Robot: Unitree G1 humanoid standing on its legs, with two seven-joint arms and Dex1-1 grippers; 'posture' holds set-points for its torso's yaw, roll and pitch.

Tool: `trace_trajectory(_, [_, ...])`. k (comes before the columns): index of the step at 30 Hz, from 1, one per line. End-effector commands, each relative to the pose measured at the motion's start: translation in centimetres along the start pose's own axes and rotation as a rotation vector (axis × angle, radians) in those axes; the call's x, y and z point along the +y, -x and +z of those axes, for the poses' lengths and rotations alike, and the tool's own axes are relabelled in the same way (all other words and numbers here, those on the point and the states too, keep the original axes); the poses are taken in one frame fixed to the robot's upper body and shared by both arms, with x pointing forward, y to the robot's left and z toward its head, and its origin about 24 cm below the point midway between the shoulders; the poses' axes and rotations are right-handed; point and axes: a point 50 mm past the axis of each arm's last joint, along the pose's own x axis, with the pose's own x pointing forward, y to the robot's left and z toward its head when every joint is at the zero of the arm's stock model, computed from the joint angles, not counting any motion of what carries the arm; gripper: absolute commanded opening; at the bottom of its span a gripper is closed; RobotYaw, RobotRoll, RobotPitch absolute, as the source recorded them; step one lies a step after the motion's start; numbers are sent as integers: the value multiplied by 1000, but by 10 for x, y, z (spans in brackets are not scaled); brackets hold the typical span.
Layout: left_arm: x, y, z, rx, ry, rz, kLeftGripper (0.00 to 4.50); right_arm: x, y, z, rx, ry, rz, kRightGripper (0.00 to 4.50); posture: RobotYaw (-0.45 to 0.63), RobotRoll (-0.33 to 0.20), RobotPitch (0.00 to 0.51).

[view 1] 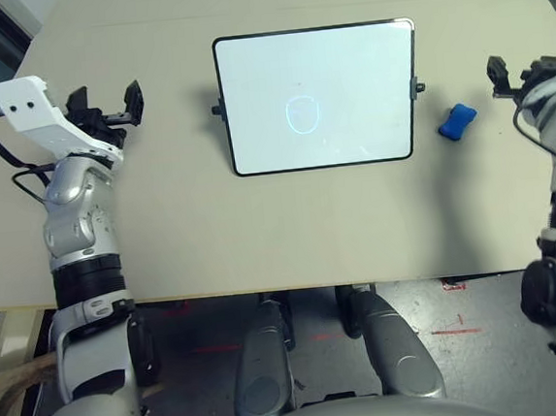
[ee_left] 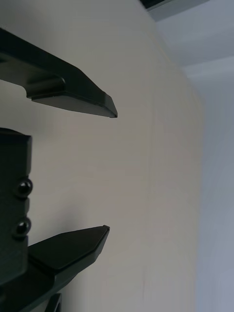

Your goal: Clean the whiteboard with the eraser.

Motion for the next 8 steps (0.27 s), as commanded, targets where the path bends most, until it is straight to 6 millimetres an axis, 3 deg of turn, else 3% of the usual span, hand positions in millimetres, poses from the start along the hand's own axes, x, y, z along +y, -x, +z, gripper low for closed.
trace_trajectory(1, [12,7,-8,17,-40,24,4500,-19,3,-20,-10,-16,-42,4478,-31,0,331])
trace_trajectory(8, [30,17,-30,42,-48,129,4500,-33,0,-44,-17,-33,-39,4478,-41,0,259])
